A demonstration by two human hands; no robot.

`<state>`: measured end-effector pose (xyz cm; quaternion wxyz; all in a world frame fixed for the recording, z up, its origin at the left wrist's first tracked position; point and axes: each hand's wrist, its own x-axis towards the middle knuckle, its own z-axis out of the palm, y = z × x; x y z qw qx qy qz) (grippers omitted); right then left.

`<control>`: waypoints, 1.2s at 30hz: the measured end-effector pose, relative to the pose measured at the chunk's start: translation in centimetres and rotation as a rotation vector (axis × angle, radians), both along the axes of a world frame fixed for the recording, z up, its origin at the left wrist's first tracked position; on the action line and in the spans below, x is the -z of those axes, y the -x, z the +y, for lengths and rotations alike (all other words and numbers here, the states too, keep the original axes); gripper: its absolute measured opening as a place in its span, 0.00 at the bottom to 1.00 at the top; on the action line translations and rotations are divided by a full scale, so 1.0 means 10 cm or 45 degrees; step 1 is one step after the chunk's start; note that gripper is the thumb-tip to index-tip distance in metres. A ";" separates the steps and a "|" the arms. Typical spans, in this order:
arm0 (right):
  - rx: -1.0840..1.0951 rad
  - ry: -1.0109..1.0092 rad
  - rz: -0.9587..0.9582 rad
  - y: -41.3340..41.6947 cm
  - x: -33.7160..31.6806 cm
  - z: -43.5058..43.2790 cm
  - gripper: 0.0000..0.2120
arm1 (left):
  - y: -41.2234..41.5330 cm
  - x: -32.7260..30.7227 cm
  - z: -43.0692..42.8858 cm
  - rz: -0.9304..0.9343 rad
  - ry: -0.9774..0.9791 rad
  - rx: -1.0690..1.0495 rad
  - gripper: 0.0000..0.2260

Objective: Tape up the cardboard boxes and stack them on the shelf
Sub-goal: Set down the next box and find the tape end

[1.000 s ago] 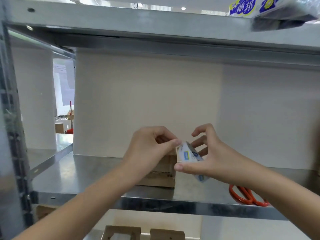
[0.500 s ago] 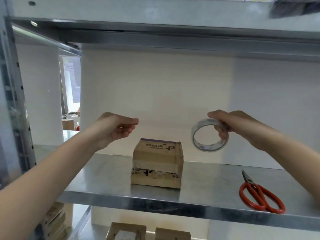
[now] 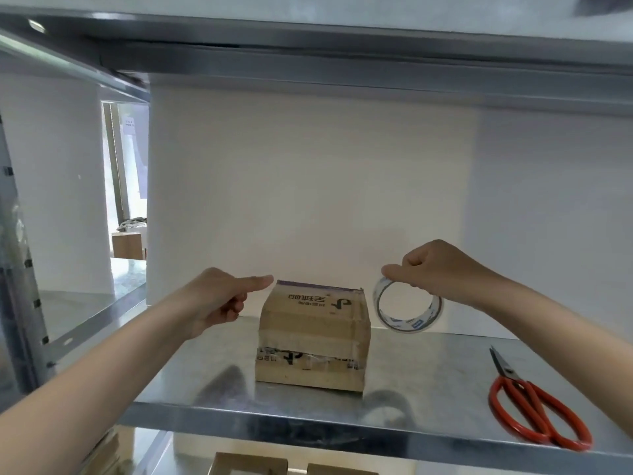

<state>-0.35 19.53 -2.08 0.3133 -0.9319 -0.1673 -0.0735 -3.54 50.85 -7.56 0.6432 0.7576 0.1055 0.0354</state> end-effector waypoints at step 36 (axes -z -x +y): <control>-0.421 -0.808 0.122 0.24 -0.33 0.38 0.23 | 0.31 0.13 -1.17 -0.669 0.201 0.255 0.36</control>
